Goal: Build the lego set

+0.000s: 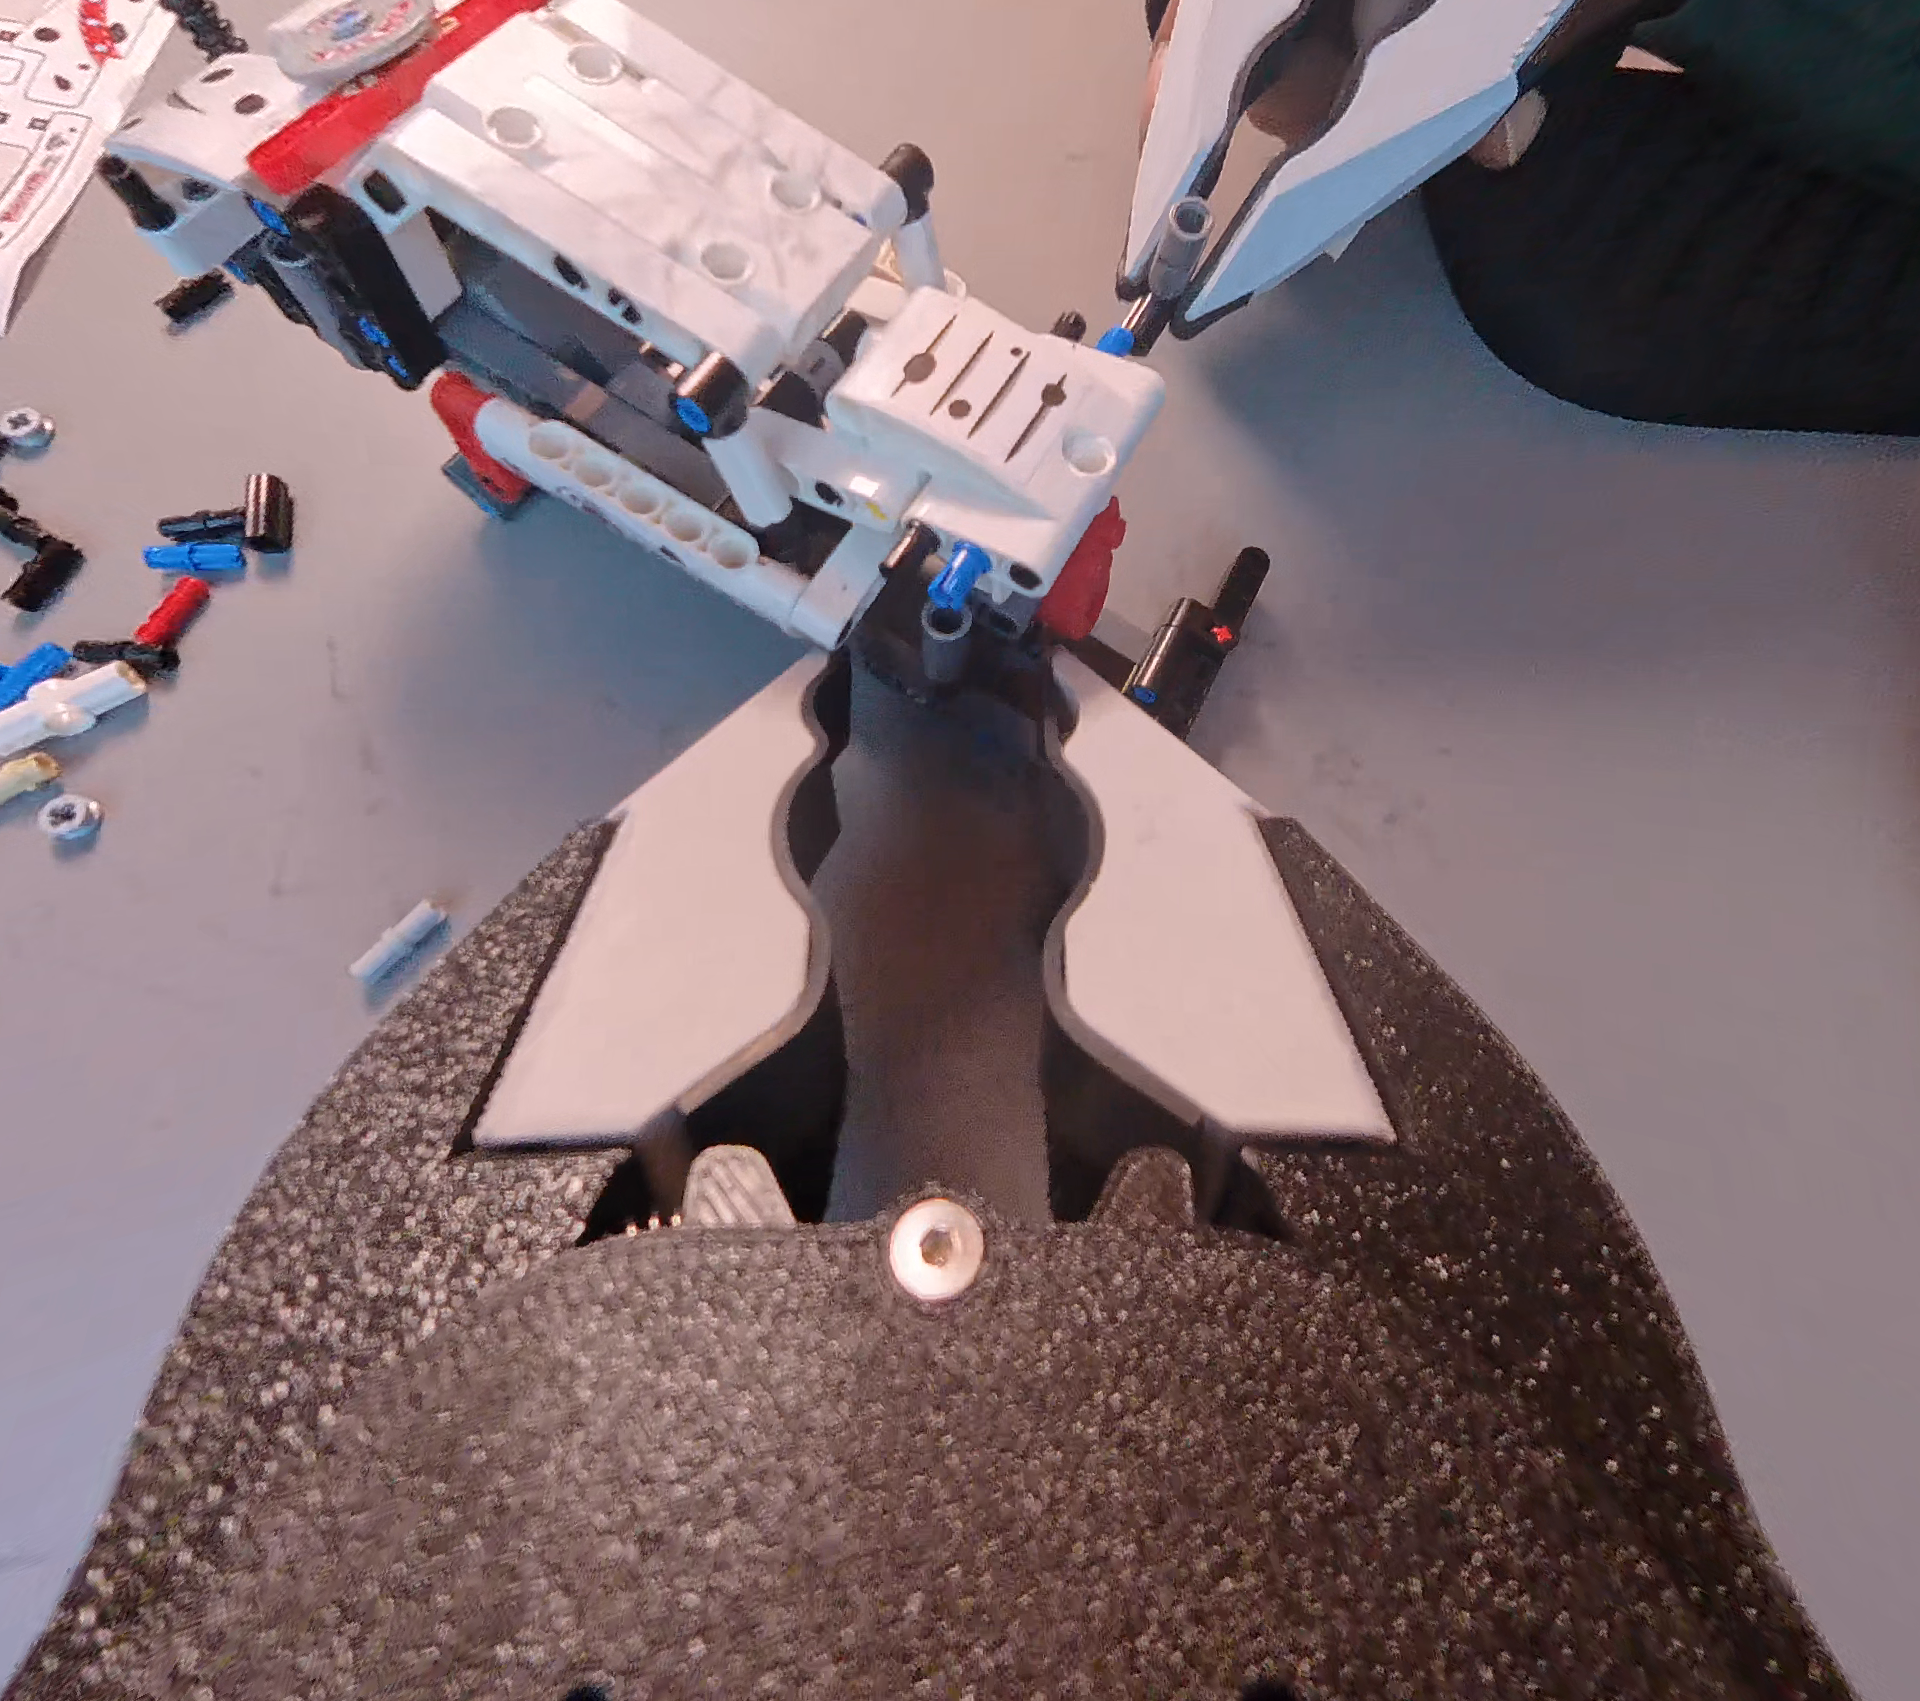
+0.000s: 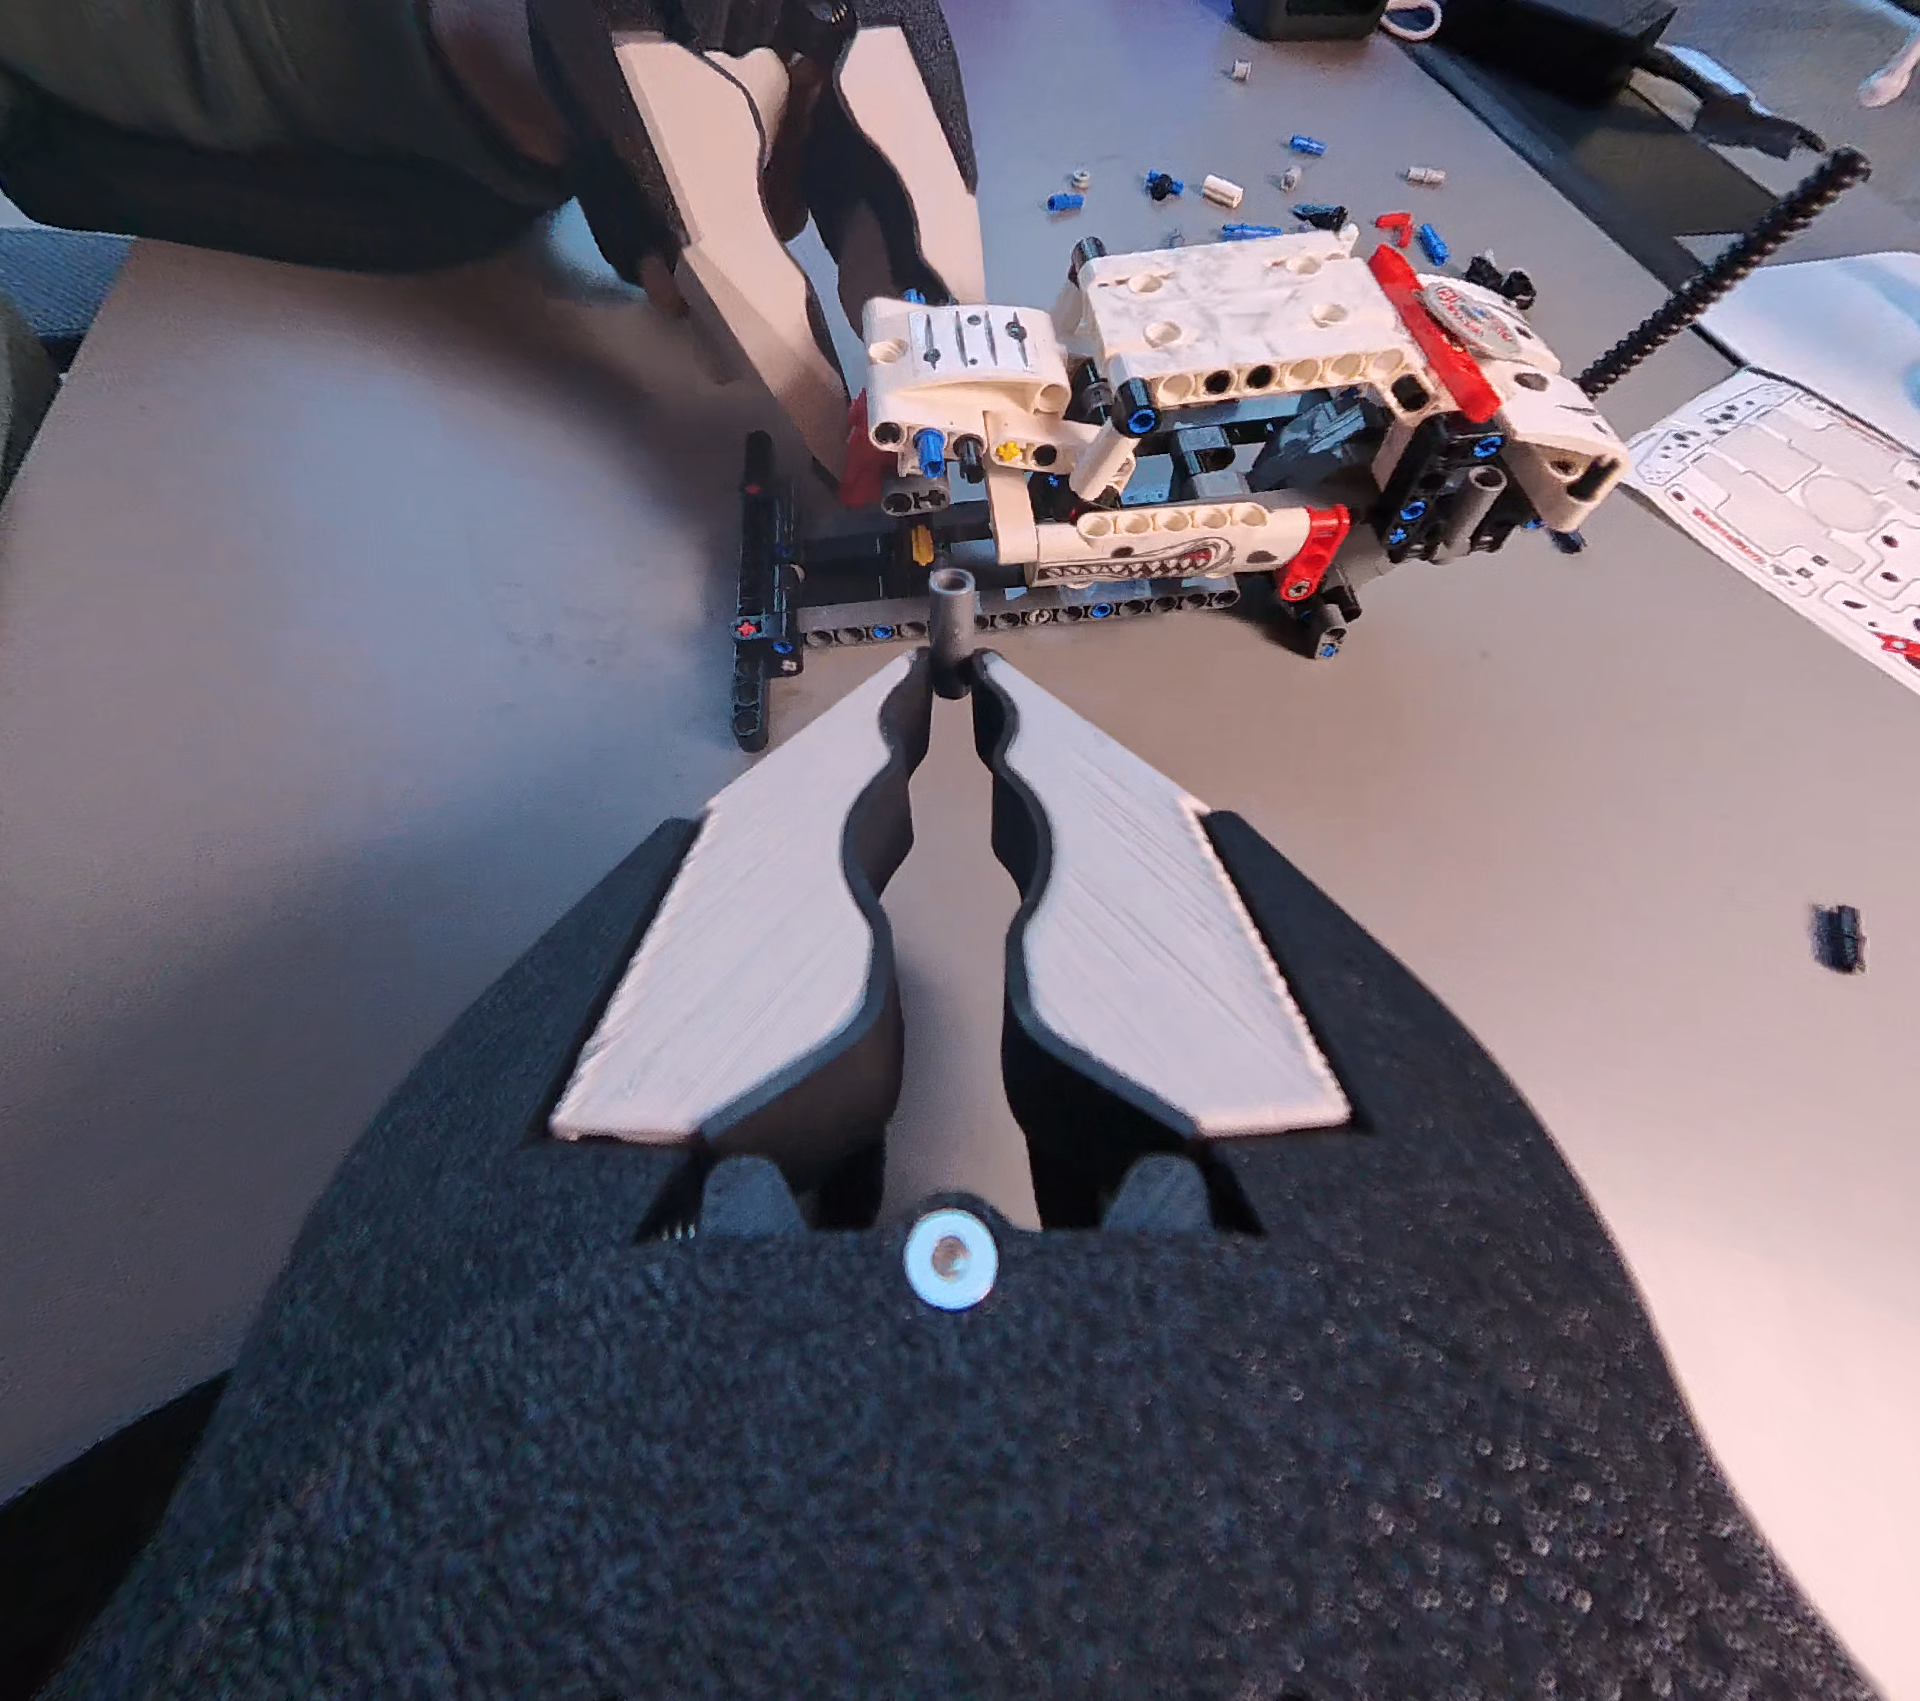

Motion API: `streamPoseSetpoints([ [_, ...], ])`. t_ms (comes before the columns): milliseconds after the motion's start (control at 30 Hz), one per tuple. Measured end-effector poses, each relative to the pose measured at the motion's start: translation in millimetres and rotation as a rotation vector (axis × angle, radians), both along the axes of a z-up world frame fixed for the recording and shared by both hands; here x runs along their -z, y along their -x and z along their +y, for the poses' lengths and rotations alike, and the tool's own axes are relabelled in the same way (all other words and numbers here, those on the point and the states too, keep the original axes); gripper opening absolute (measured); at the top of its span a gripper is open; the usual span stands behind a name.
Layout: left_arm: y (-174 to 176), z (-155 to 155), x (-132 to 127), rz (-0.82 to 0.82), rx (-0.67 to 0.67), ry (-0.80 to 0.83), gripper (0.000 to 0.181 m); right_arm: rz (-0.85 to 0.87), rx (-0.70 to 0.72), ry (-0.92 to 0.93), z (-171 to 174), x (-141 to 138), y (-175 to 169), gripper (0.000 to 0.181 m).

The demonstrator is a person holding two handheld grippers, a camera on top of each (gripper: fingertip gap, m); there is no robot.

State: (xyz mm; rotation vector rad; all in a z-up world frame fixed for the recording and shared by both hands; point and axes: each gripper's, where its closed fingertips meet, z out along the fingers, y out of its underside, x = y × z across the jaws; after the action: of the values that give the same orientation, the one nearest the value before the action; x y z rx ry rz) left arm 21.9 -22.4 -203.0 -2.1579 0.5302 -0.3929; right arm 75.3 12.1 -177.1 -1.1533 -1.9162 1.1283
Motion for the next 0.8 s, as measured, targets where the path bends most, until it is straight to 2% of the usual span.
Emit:
streamPoseSetpoints([
  [133,-6.1,5.1,6.3,0.028,0.042,0.018,0.021,-0.013,0.023,-0.018,0.6,3.0,4.1,0.007],
  [333,-16.0,10.6,4.0,-0.006,0.086,0.022,0.012,-0.017,0.038,-0.007,2.7,2.7,5.1,0.007],
  [433,-22.7,10.8,-7.0,-0.118,0.110,0.023,0.009,0.031,0.057,0.056,7.1,-8.1,3.9,0.007],
  [600,-22.8,10.7,-31.1,-0.308,0.127,0.005,0.007,0.099,0.046,0.304,5.3,-34.5,3.1,0.006],
  [800,-27.7,0.1,-50.2,-0.455,0.216,-0.005,0.007,0.045,-0.008,0.455,-5.1,-36.4,9.3,0.007],
])
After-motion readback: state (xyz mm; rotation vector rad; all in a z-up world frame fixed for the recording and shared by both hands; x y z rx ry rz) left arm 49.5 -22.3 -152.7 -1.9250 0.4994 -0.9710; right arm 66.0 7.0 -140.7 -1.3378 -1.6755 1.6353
